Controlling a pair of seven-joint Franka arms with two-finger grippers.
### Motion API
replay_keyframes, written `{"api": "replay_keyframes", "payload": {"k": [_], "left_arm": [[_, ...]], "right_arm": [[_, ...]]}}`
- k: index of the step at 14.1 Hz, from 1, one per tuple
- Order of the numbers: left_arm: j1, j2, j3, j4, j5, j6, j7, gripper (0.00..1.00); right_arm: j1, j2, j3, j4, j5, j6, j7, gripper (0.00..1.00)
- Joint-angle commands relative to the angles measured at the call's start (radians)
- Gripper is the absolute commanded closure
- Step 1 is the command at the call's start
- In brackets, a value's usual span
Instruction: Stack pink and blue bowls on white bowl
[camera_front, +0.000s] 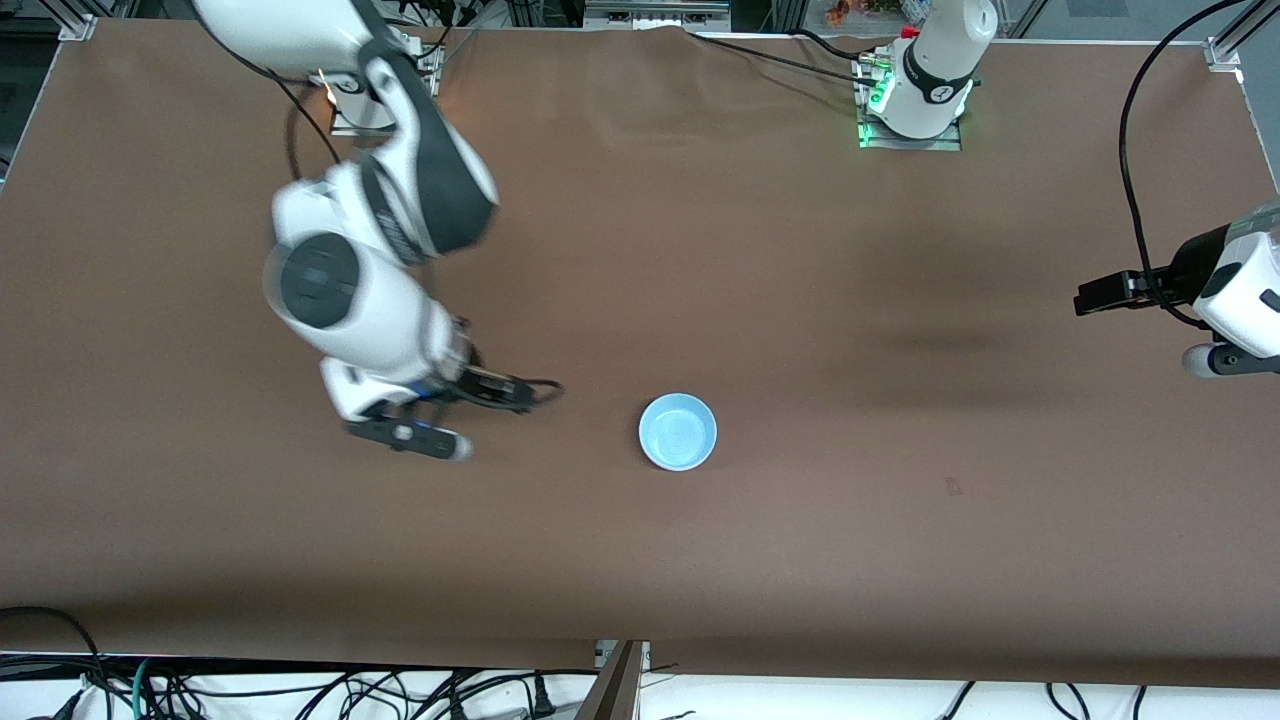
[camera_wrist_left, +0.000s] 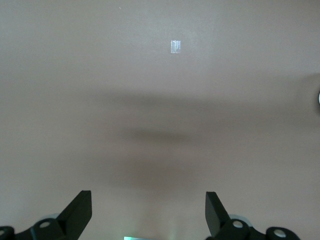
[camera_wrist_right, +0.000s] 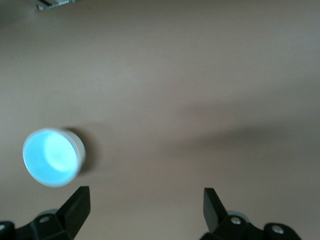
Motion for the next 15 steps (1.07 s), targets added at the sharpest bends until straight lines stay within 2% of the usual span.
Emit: {"api": "replay_keyframes", "payload": {"k": [1, 3, 5, 9, 10, 13, 15], "left_arm": [[-0.002, 0.013, -0.002, 0.028, 0.013, -0.007, 0.012, 0.0], [-0.004, 0.013, -0.001, 0.028, 0.013, -0.007, 0.012, 0.0], [-0.004, 0.013, -0.002, 0.028, 0.013, -0.007, 0.01, 0.0], [-0.004, 0.013, -0.001, 0.028, 0.013, -0.007, 0.01, 0.0], [-0.004, 0.013, -0.002, 0.028, 0.013, -0.007, 0.01, 0.0], [-0.004, 0.013, -0.001, 0.028, 0.013, -0.007, 0.01, 0.0], [-0.004, 0.013, -0.002, 0.028, 0.013, -0.007, 0.013, 0.0]], "right_arm": [[-0.002, -0.282, -0.07, -0.305, 0.008, -0.043, -0.242, 0.0], [-0.002, -0.366, -0.136, -0.355, -0.006, -0.115, -0.358, 0.0], [-0.002, -0.397, -0.192, -0.355, -0.009, -0.182, -0.438, 0.0], [-0.021, -0.483, -0.184, -0.431, -0.092, -0.206, -0.455, 0.0], [-0.059, -0.494, -0.149, -0.445, -0.092, -0.205, -0.458, 0.0], [-0.278, -0.517, 0.083, -0.467, -0.13, -0.197, -0.458, 0.0], [-0.377, -0.552, 0.181, -0.513, -0.144, -0.173, -0.458, 0.0]]}}
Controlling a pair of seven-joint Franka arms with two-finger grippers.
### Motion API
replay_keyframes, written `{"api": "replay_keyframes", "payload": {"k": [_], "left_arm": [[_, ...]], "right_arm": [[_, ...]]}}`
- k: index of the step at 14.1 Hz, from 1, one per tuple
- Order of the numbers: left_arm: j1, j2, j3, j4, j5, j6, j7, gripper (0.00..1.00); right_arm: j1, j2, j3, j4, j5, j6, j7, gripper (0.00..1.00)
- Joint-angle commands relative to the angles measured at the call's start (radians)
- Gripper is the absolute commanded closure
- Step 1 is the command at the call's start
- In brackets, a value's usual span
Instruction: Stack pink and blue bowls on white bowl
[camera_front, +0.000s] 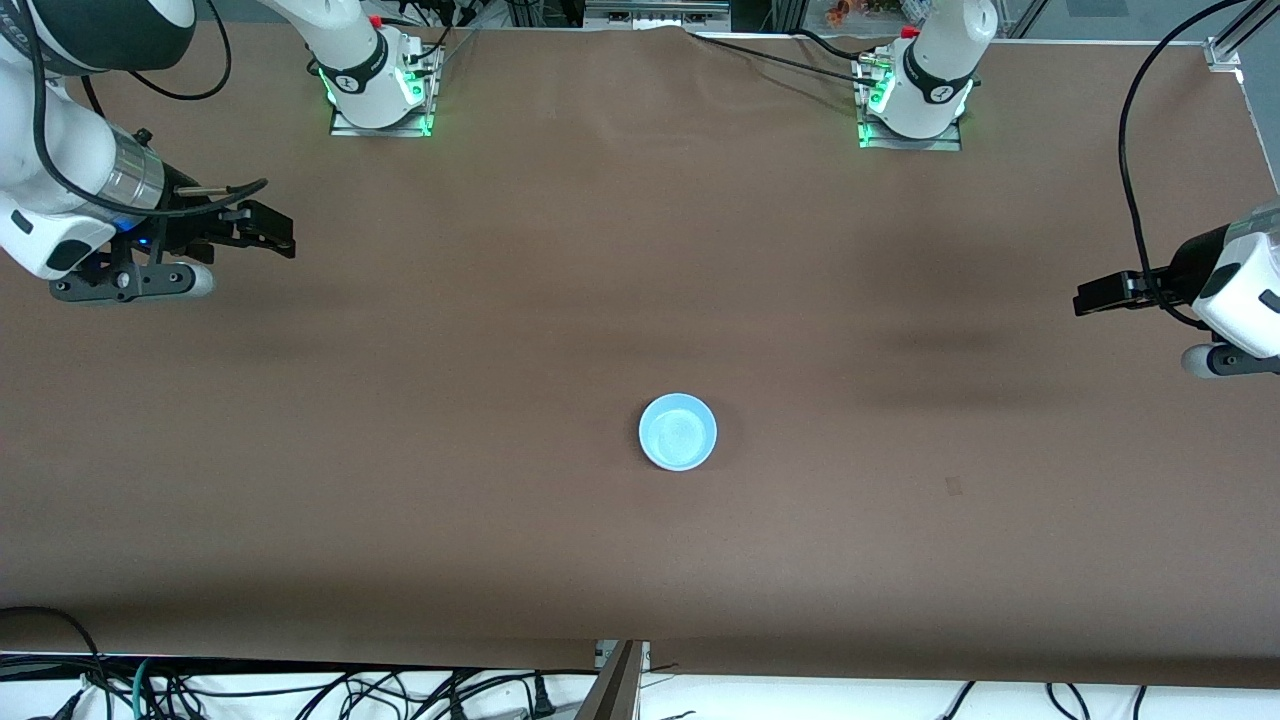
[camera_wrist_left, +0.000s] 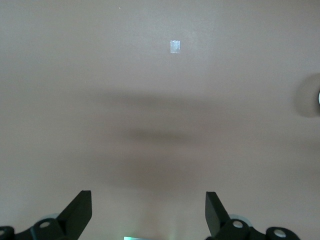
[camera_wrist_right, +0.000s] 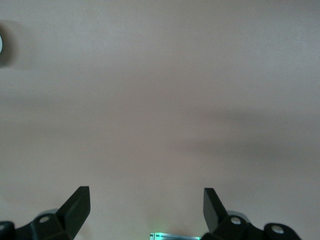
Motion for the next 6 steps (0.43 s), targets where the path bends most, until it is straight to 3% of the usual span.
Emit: {"api": "replay_keyframes", "payload": {"k": [1, 6], "left_arm": [[-0.003, 0.012, 0.0, 0.027, 0.013, -0.007, 0.013, 0.0], [-0.003, 0.012, 0.0, 0.029, 0.013, -0.007, 0.013, 0.0]], "right_arm": [[-0.101, -0.076, 0.104, -0.082, -0.028, 0.041, -0.012, 0.0], [-0.101, -0.044, 0.103, -0.021, -0.057, 0.033, -0.017, 0.0]]}}
